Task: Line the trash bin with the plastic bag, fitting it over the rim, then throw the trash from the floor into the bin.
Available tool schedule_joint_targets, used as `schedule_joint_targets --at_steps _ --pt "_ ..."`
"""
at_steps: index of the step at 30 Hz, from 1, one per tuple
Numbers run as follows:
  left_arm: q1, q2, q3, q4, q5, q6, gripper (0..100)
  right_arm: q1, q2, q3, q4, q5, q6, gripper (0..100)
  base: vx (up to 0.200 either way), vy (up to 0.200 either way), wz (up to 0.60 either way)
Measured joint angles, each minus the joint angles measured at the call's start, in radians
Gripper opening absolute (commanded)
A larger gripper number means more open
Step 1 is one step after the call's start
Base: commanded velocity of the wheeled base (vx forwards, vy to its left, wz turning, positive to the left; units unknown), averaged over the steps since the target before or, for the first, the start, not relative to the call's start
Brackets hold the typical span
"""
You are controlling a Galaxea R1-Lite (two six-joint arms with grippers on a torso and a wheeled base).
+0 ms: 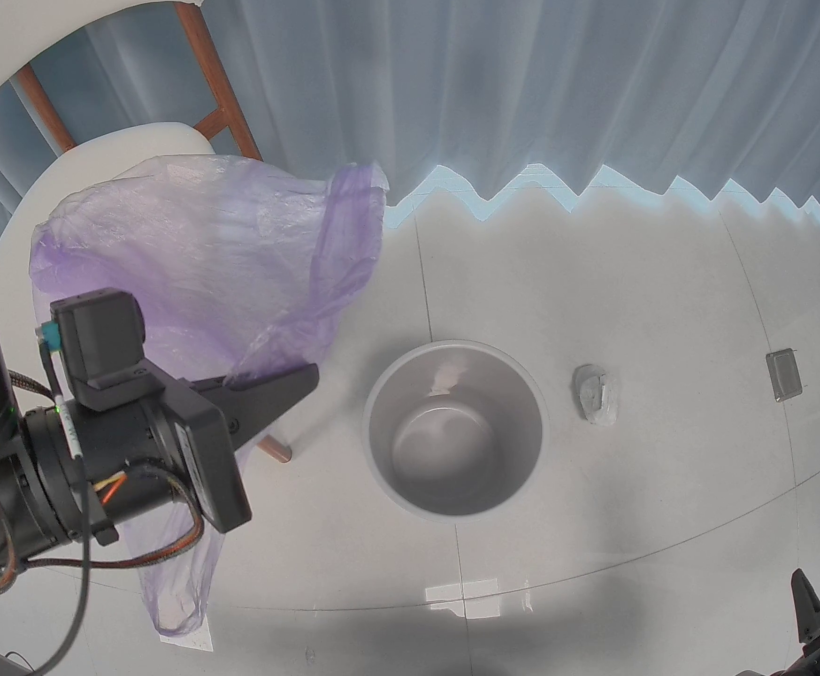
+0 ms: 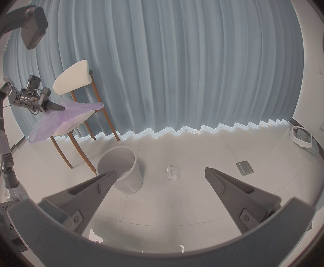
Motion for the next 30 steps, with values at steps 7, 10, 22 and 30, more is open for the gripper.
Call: schedule_joint_targets --at_steps 7,10,22,30 --pt "-0.102 -0.031 -0.001 -0.118 -0.074 -0.141 0 0.000 0.000 0.000 0.000 0.000 0.000 100 0.000 0.000 0.00" --pt "-0.139 -0.034 -0.011 -0.227 -0.103 -0.152 0 0.000 0.000 0.000 0.000 0.000 0.000 100 0.000 0.000 0.00" --pt "-0.225 -0.020 -0.016 -0.423 -0.287 -0.175 0 0.000 0.000 0.000 0.000 -0.001 0.001 100 0.000 0.000 0.00" --pt "-0.220 -0.021 0.022 -0.435 -0.396 -0.282 0 0.000 0.000 0.000 0.000 0.000 0.001 100 0.000 0.000 0.00"
